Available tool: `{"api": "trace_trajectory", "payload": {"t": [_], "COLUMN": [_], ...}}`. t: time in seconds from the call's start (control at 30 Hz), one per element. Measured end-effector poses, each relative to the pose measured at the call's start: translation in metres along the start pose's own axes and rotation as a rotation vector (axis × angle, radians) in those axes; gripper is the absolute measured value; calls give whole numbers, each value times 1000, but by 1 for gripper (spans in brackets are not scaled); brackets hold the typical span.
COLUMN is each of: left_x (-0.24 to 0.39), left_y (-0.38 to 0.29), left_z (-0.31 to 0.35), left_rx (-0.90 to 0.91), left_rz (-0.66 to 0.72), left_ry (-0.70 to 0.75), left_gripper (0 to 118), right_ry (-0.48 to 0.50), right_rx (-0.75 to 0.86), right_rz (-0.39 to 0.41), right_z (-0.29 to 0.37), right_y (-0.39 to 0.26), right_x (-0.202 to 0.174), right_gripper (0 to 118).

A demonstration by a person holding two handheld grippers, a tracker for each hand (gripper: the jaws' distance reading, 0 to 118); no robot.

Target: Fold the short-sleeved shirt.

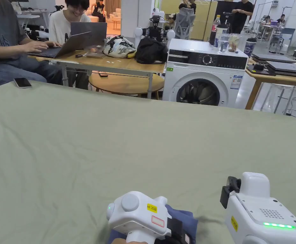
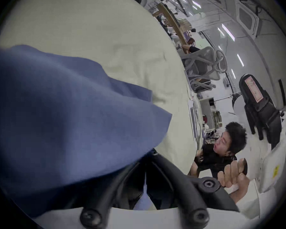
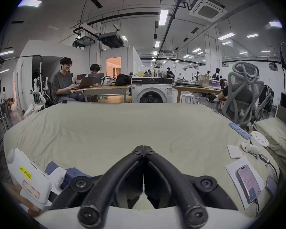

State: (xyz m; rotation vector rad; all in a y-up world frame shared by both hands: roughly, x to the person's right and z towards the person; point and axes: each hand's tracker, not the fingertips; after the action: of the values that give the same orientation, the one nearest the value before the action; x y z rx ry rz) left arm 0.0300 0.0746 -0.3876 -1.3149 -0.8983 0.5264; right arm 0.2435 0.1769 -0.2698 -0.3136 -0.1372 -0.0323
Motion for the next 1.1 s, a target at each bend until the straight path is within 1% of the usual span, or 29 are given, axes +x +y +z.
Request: {"api": "trace_trajectory", "payload": {"t": [0.13, 0.23, 0.27, 0.33, 0.4, 0.5, 0.57, 0.63, 0.7, 0.77, 0.87, 0.93, 1.0, 1.07, 1.1], "left_x": [14, 27, 31, 38, 45, 46, 45, 41, 41, 40, 40, 42, 42, 42, 41], "left_y": [2, 5, 4, 1, -8, -24, -37, -49, -59, -66, -74, -77, -77, -77, -77], "left_z": [31, 81, 98, 134, 161, 191, 203, 209, 209, 209, 209, 208, 210, 210, 211], "left_rx": [35, 181, 240, 391, 571, 819, 971, 1129, 1228, 1269, 1277, 1272, 1257, 1237, 1232], "left_rz": [-36, -119, -145, -248, -353, -445, -489, -563, -600, -624, -648, -652, -649, -629, -624], "left_ry": [25, 3, 23, 135, 298, 460, 547, 641, 756, 833, 841, 850, 829, 818, 809], "left_gripper": [0, 0, 0, 0, 0, 0, 0, 0, 0, 0, 0, 0, 0, 0, 0], "right_ry": [-6, -8, -9, -5, -6, -1, 0, 3, -3, -5, -19, -17, -14, 33, 51], "right_rx": [9, 28, 33, 44, 58, 100, 128, 165, 203, 239, 286, 286, 228, 134, 71], "right_rz": [-6, -11, -11, -13, -6, -2, -8, -18, -17, -24, -19, -11, 2, -3, 9], "right_z": [-1, -5, -6, -10, -14, -16, -15, -11, -5, 2, 13, 19, 25, 30, 30], "right_y": [1, 4, 6, 10, 15, 25, 31, 37, 42, 44, 46, 45, 41, 31, 23], "right_x": [0, -4, -6, -11, -18, -26, -31, -34, -39, -41, -44, -45, -48, -50, -53], "right_gripper": [0, 0, 0, 0, 0, 0, 0, 0, 0, 0, 0, 0, 0, 0, 0]}}
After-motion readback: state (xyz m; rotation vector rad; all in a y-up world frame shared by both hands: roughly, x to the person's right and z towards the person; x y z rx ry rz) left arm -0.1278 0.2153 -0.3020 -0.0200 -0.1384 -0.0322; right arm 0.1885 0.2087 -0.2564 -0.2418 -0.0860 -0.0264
